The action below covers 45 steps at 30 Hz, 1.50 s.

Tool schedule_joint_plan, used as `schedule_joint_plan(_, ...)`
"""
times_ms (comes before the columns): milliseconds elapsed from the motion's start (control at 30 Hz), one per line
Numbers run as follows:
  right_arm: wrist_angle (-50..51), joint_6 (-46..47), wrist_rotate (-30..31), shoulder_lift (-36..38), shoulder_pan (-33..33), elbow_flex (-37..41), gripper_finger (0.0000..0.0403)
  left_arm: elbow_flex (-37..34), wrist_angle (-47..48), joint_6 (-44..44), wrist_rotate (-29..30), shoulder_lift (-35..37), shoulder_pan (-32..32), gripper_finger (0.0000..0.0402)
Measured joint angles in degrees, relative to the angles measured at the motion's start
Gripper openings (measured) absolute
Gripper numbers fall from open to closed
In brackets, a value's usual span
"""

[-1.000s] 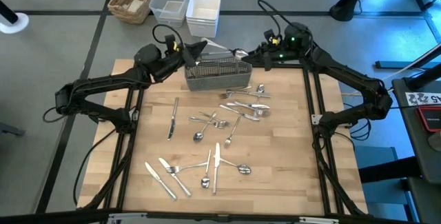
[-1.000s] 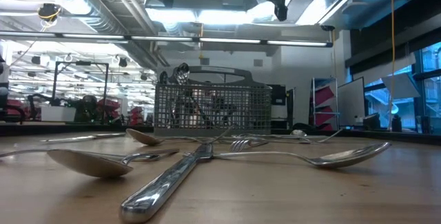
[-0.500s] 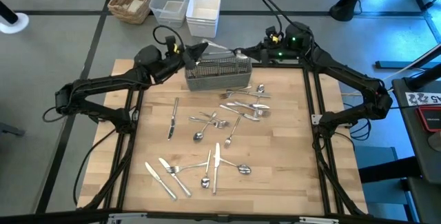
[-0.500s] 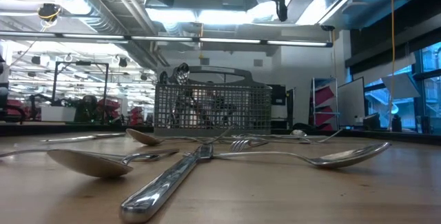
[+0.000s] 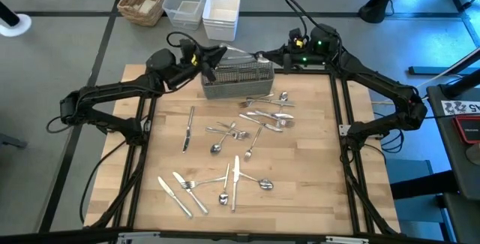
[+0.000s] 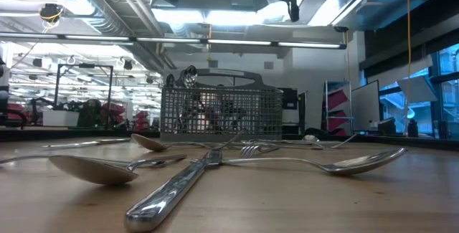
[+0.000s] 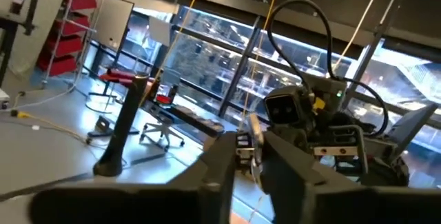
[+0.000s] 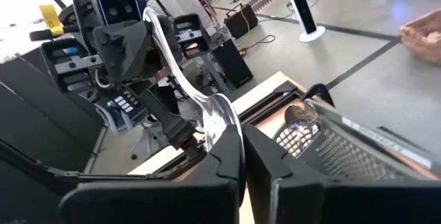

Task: Sort silverware
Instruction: Put the silver spoon into the silverware rack

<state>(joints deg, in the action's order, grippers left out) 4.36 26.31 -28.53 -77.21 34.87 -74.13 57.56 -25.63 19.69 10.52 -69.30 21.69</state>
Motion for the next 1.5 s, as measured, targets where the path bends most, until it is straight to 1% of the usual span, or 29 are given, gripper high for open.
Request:
schedule_joint_plan(133,-0.1,-1.5,1.1,0.0,0.0,0.0,0.0005,0.0,2.7,-0.4,0.0,0.4,0.2,0.0132)
schedule_joint_plan(267,-0.1,-5.8,3.5,0.0,0.0,0.0,0.0003,0.0,10.2,-0.4,0.2,2.3,0.7,0.0161)
schedule_joint_plan(367,-0.1,-7.7,4.1,0.0,0.0,0.0,0.0003,0.0,18.2,0.4,0.2,4.6,1.1,0.0167)
schedule_joint_plan(567,0.3,-18.0,10.7,0.0,0.0,-0.1,0.0002,0.0,35.1,4.4,0.2,9.5,1.4,0.0168)
schedule_joint_plan(667,1.0,-24.9,13.4,-0.3,-0.3,-0.1,0.0002,0.0,39.6,5.8,0.2,10.7,1.3,0.0168)
schedule_joint_plan(733,2.1,-29.5,14.7,-0.9,-0.5,-0.1,0.0002,0.0,40.0,4.1,0.2,10.8,0.9,0.0168)
schedule_joint_plan(867,4.5,-41.3,17.2,-1.9,-0.9,-0.1,0.0002,0.0,39.3,-0.8,0.2,10.8,-1.0,0.0169)
schedule_joint_plan(900,5.5,-45.0,18.6,-2.1,-1.3,-0.1,0.0002,0.0,39.1,-1.4,0.2,10.7,-1.5,0.0169)
schedule_joint_plan(1033,9.3,-59.1,26.9,-3.0,-3.6,-0.1,0.0002,0.0,35.2,-3.6,0.2,9.5,-3.7,0.0169)
schedule_joint_plan(1167,11.0,-68.9,33.5,-4.1,-6.9,-0.1,0.0002,0.0,26.3,-7.1,0.1,5.9,-5.3,0.0169)
schedule_joint_plan(1267,11.6,-71.7,34.1,-4.5,-9.3,-0.1,0.0001,0.0,19.5,-12.6,0.0,1.5,-6.1,0.0169)
schedule_joint_plan(1433,11.7,-72.2,33.5,-4.5,-13.1,-0.1,0.0001,0.0,9.7,-23.3,0.0,-6.3,-6.4,0.0169)
schedule_joint_plan(1500,11.9,-72.2,33.5,-4.5,-14.5,-0.1,0.0001,0.0,5.1,-25.1,0.0,-9.2,-6.4,0.0169)
